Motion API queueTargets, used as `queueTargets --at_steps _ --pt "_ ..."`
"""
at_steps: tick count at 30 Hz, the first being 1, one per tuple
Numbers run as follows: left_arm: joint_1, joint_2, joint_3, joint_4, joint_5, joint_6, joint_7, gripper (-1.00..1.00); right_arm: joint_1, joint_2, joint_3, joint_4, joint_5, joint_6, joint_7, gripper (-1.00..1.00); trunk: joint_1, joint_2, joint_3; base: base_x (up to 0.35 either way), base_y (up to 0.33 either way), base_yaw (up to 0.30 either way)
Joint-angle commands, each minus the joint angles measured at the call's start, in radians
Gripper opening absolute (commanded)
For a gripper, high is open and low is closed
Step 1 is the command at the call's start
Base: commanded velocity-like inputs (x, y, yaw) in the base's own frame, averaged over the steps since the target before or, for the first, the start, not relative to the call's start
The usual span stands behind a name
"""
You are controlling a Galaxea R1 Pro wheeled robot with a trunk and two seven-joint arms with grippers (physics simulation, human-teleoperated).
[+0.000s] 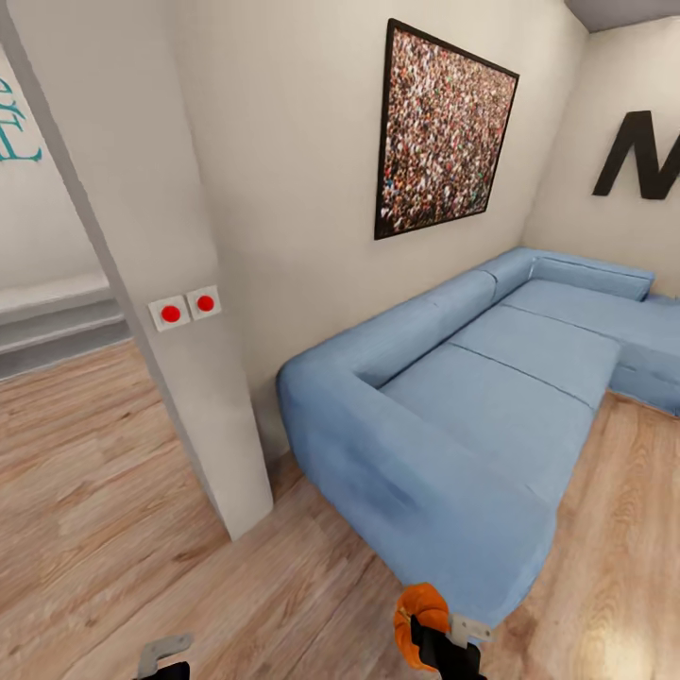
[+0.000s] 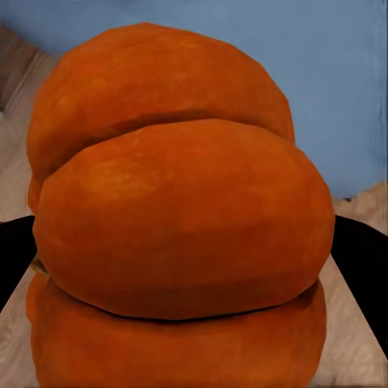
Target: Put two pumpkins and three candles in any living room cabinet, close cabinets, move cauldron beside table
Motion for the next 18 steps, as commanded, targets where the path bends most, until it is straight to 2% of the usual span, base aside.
queueTargets --at_steps 1,15,18 --pt "0.0 0.001 -0.009 -0.001 0.009 -0.002 0.004 1.0 -0.001 0.0 0.009 0.0 -0.007 -0.003 -0.006 -1.0 0.0 -0.001 0.0 -0.019 0.0 -0.245" --pt "0.0 0.001 -0.009 -0.001 0.009 -0.002 0.004 1.0 -0.001 0.002 0.009 0.0 -0.011 -0.003 -0.006 -1.0 0.0 -0.001 0.014 -0.004 0.0 -0.247" --pt "0.0 0.001 -0.009 -0.001 0.009 -0.002 0.004 1.0 -0.001 0.002 0.009 0.0 -0.012 -0.003 -0.006 -1.0 0.0 -0.001 0.017 -0.13 0.0 -0.252"
